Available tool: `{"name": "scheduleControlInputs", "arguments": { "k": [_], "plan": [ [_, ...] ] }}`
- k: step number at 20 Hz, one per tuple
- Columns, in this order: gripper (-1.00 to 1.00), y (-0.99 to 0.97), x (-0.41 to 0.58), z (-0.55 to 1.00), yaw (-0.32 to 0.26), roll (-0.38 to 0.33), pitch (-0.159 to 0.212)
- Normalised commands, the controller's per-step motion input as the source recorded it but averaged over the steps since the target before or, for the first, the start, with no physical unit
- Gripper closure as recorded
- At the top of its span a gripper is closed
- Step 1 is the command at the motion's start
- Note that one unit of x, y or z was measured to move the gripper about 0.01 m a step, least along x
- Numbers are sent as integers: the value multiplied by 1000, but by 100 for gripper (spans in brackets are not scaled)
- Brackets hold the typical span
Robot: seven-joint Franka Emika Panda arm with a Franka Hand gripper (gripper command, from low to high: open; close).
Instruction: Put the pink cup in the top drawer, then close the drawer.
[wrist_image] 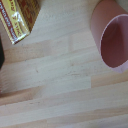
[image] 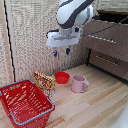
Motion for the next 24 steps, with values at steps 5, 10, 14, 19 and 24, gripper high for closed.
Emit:
{"name": "scheduleControlInputs", "arguments": {
  "k": [5,10,14,19,24],
  "plan": [
    [-100,-495,-123,-143,-13,31,0],
    [-100,-574,-189,-138,-25,28,0],
    [-100,-499,-200,-196,-39,10,9],
    [-100,-330,-119,-331,-48,0,40],
    [-100,-333,-188,-325,-130,0,2]
  ]
}}
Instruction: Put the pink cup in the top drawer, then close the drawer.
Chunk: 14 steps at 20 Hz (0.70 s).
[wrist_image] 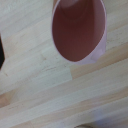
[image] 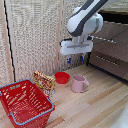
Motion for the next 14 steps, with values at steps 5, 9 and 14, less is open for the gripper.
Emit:
{"name": "scheduleControlInputs", "arguments": {
  "k": [5,9,14],
  "plan": [
    [-100,-343,-252,-308,-149,0,6],
    [-100,-226,-278,-224,-113,0,0],
    [-100,-73,-118,-230,-38,-8,-6]
  ]
}}
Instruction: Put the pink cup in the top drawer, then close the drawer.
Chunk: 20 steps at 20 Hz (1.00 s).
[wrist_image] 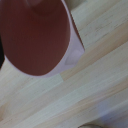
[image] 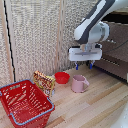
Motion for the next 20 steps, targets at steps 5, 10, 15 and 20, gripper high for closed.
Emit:
{"name": "scheduleControlInputs", "arguments": {
  "k": [5,10,15,20],
  "plan": [
    [-100,-4,-55,-281,0,-48,-25],
    [-100,-31,0,-330,42,-67,-68],
    [-100,-57,0,-295,63,-54,-51],
    [-100,0,0,-265,51,-71,-21]
  ]
}}
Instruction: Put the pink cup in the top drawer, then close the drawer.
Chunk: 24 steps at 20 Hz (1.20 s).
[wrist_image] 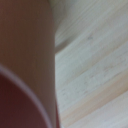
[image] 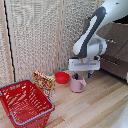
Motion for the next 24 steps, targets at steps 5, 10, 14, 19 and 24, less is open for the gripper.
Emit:
{"name": "scheduleControlInputs", "arguments": {
  "k": [5,10,14,19,24],
  "plan": [
    [100,73,0,-166,20,-68,0],
    [100,67,0,-42,12,-27,5],
    [100,75,0,0,0,-5,0],
    [100,165,3,53,-2,-30,-39],
    [100,189,30,123,7,-33,-37]
  ]
}}
